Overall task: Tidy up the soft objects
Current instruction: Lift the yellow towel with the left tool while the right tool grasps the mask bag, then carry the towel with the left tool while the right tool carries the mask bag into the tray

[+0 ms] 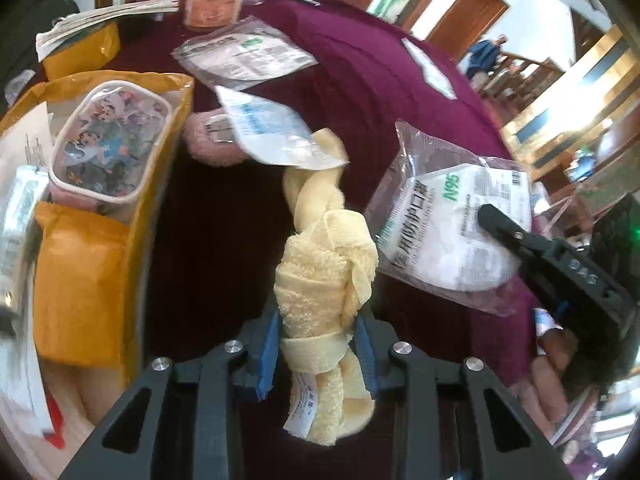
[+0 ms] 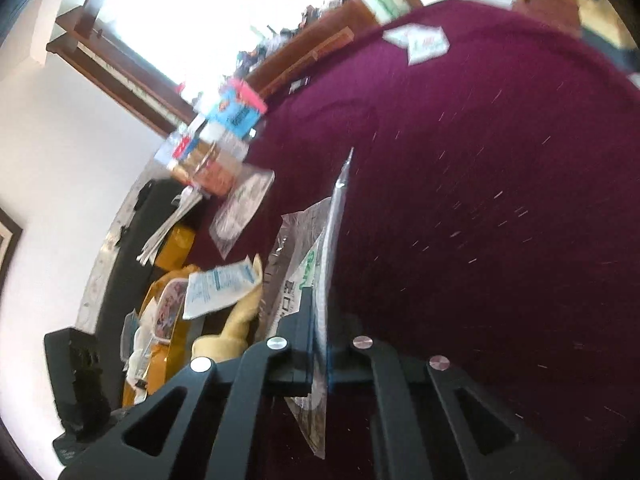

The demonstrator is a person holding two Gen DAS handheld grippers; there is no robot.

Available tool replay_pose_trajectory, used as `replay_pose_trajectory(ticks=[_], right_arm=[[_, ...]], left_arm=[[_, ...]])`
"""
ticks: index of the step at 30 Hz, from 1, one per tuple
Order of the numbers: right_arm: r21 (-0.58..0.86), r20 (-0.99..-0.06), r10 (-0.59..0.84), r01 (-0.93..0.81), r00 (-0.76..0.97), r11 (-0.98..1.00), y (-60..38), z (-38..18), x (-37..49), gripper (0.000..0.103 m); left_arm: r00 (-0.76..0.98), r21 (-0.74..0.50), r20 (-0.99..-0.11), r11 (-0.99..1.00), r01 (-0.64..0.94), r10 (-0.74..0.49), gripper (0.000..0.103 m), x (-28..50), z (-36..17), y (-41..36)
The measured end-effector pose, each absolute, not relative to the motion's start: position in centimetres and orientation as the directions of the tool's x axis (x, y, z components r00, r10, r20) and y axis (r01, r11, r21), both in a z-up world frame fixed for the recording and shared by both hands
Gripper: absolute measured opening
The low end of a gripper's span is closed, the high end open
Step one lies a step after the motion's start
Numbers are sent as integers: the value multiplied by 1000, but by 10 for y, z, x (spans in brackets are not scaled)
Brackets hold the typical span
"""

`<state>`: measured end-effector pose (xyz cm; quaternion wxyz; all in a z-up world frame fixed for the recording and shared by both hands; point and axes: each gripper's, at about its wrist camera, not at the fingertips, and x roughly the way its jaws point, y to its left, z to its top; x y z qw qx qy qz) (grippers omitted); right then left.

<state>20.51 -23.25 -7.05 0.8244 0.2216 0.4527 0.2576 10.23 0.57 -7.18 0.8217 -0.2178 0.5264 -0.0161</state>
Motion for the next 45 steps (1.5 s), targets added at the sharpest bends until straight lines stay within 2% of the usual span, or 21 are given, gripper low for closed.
replay_pose_trajectory(ticks=[8,12,19,22,25,31,36,45], right_arm=[[545,-615,558,-211,557,811,-247,-44,181,4],[554,-610,565,-210,556,805,-245,-41,171,4],[576,-572,601,-248,559,779,-231,-21,144,4],[594,-534,647,-303,544,745,-216,-7,133,4],[639,-493,717,-354,492,683,-194,0,128,4],[646,-466,773,-431,431,630,-134,10,139,4],[709,-455,834,-440,310,551,-76,-1,173,4],[711,-528,831,-445,174,545,12,-34,198,4]], left_arm=[[431,-555,-772,826,-98,-468,35,87,-40,-9],[440,-579,-749,812,-69,-496,35,66,-33,-15],[520,-644,-656,765,-10,-546,35,27,4,13],[595,-610,-653,791,-46,-469,35,9,27,44],[652,-518,-693,842,-154,-307,35,-6,39,78],[609,-381,-784,867,-321,-119,35,-3,15,121],[554,-363,-827,844,-395,-96,35,6,-18,153],[506,-341,-855,854,-392,-110,36,6,-39,173]])
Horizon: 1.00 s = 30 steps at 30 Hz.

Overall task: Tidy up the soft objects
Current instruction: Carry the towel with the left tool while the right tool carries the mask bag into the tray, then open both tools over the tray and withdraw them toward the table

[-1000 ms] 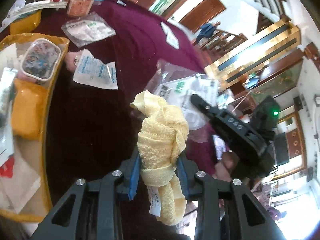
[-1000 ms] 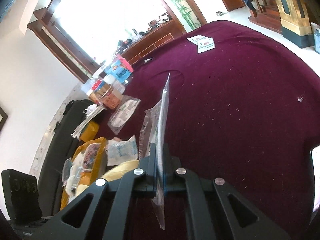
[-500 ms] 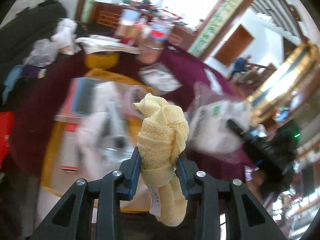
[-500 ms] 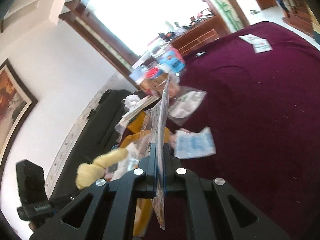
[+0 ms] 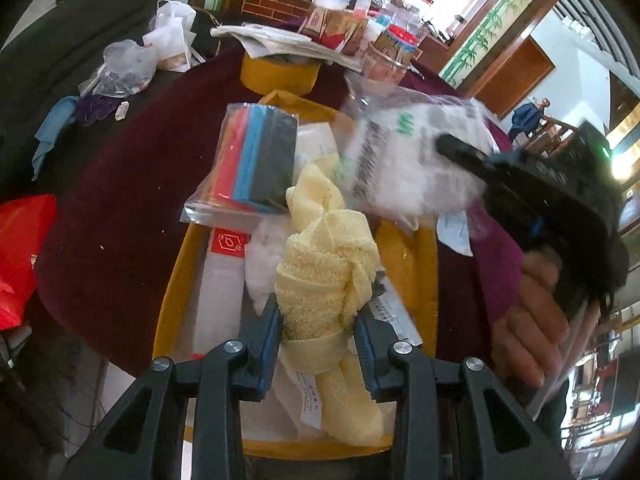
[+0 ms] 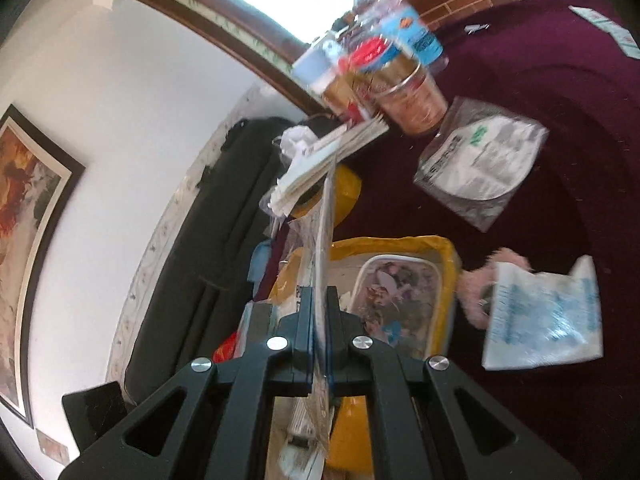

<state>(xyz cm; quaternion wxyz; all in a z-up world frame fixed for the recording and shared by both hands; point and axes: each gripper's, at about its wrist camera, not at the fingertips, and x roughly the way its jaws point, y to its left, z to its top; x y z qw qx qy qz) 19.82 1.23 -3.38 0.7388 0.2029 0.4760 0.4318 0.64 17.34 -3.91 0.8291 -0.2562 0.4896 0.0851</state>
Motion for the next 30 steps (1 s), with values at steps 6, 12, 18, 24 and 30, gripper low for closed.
replay_pose_trajectory(ticks=[6,12,18,24,30], right_arm=[[728,-556,825,-422,95,540,39,-58,223,4],[699,-595,801,-447,67,558,53,-70,228,10],[610,-658,743,-493,121,620,46,-56,218,45],[554,-674,717,-523,176,649,16,-42,202,62],[566,-665,720,-496,199,659,-24,-43,191,62]], left_arm=[[495,-323,-860,883,-340,-123,36,5,-41,171],[481,-299,-868,903,-307,-124,44,5,-40,168],[503,-246,-861,925,-290,-71,66,0,-25,164],[555,-228,-832,915,-334,-5,73,-7,-7,168],[585,-224,-811,917,-331,13,73,-10,6,153]])
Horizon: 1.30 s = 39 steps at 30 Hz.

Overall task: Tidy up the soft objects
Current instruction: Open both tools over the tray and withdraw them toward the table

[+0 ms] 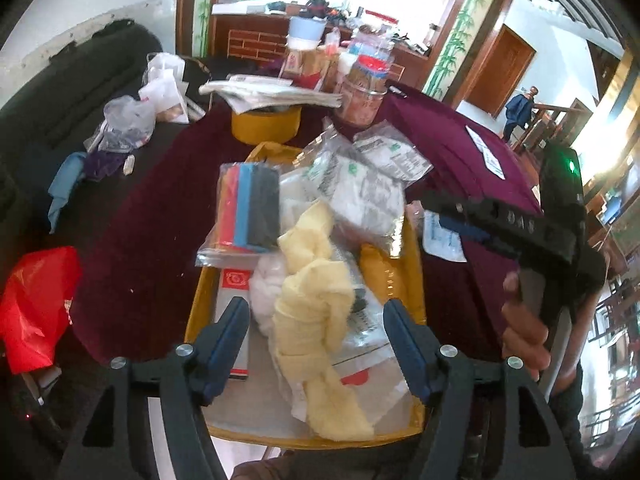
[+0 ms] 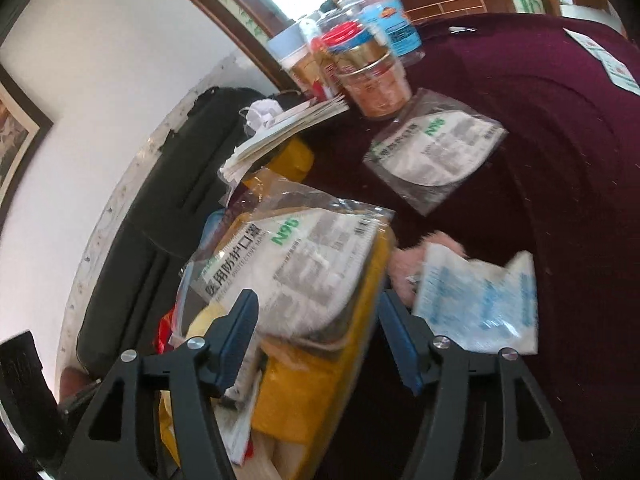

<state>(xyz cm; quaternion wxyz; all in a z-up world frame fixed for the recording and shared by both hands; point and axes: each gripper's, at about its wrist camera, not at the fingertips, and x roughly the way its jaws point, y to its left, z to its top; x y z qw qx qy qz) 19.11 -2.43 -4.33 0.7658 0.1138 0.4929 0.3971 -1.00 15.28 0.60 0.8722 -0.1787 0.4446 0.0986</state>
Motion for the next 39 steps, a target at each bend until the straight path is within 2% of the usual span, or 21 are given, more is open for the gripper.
replay_pose_trajectory(ticks=[6,9,16,29,36,39], right_arm=[[536,-676,696,-488,241,689,-72,-49,178,63],[537,-672,696,-480,254,694,-93,-52,175,69],[486,-695,665,-502,275,715,-111,-59,174,75],[371,-728,658,-694,195,617,-62,-57,218,76],[329,-779,618,-766,111,553,-32,-83,245,80],[307,-773,624,-796,111,521,-40,-83,236,81]], left_arm=[[588,-257,-808,917,-306,-30,73,-1,8,129],[577,-266,-815,919,-292,-53,73,6,5,114],[564,-273,-822,922,-273,-77,73,16,2,92],[532,-305,-836,918,-251,-133,73,28,-15,91],[521,-321,-839,916,-242,-156,73,34,-22,94],[515,-324,-842,914,-245,-161,73,37,-26,98]])
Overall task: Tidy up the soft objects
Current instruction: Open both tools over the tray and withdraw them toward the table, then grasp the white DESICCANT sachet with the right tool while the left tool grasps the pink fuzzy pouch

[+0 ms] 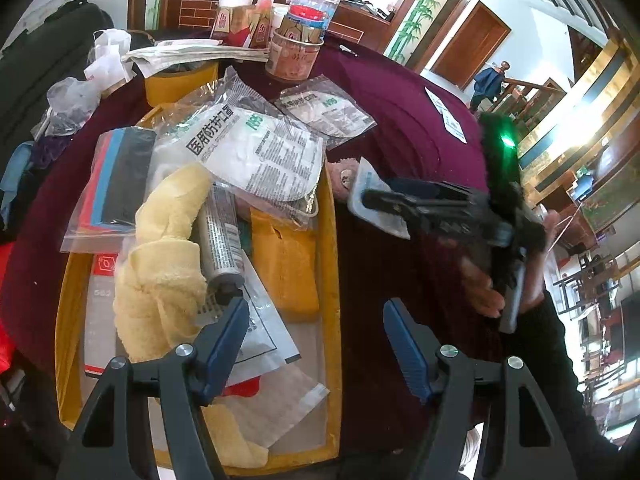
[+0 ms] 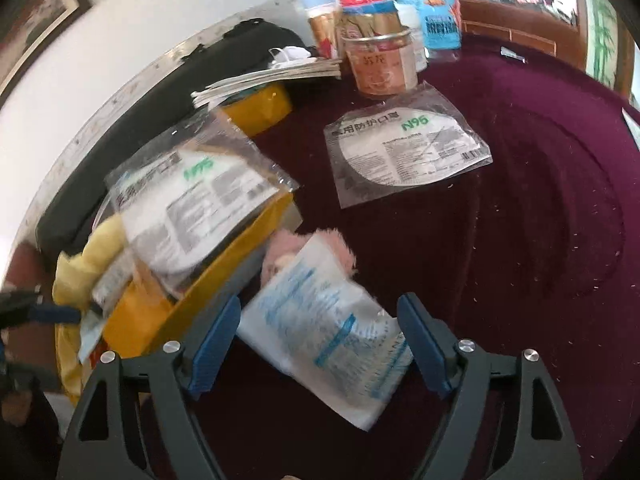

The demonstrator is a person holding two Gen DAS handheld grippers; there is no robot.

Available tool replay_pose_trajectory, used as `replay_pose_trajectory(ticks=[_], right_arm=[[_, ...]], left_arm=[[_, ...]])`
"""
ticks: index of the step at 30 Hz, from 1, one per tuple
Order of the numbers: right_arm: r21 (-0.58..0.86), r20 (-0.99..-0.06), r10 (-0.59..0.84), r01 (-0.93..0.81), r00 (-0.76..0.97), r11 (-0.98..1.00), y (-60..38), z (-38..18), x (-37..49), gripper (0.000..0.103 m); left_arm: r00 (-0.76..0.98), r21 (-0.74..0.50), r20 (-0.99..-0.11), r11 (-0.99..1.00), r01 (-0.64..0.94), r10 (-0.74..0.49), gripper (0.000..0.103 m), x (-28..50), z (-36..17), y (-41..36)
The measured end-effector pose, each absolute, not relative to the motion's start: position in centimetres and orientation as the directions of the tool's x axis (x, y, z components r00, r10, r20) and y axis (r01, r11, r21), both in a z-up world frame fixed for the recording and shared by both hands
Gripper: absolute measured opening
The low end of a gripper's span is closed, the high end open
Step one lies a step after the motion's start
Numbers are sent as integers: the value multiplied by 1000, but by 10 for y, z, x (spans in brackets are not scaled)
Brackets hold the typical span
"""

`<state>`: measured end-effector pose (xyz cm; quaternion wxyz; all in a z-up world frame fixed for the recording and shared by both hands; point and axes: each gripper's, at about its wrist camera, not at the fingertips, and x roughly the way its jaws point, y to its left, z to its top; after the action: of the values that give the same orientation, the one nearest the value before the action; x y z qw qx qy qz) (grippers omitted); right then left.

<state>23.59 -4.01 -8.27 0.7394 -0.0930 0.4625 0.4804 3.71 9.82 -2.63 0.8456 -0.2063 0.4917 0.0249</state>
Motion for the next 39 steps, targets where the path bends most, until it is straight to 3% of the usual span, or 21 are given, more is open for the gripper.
replay_pose_trajectory(ticks=[5,12,23,32,37,39], right_arm=[[225,-790,603,-860,114,458,-41,-81,211,87],[66,-824,521,-877,221,477,-18,-90,204,87],[152,-813,527,-783,248,603,-62,-83,196,35],[356,-711,569,-486,414,798,-153,-75,217,33],[413,-723,556,-389,410,823,-167,-87,235,33],[406,-718,541,-368,438,837,-173,-86,236,33]], left_arm=[[513,-332,-842,910,-249,-167,73,38,-29,100],[511,-319,-846,914,-252,-154,73,34,-25,96],[508,-295,-849,928,-226,-146,73,43,-15,77],[454,-96,-891,988,-119,-32,73,133,-9,40],[396,67,-915,997,-30,74,74,197,-31,20],[334,73,-940,997,4,67,73,216,-47,18]])
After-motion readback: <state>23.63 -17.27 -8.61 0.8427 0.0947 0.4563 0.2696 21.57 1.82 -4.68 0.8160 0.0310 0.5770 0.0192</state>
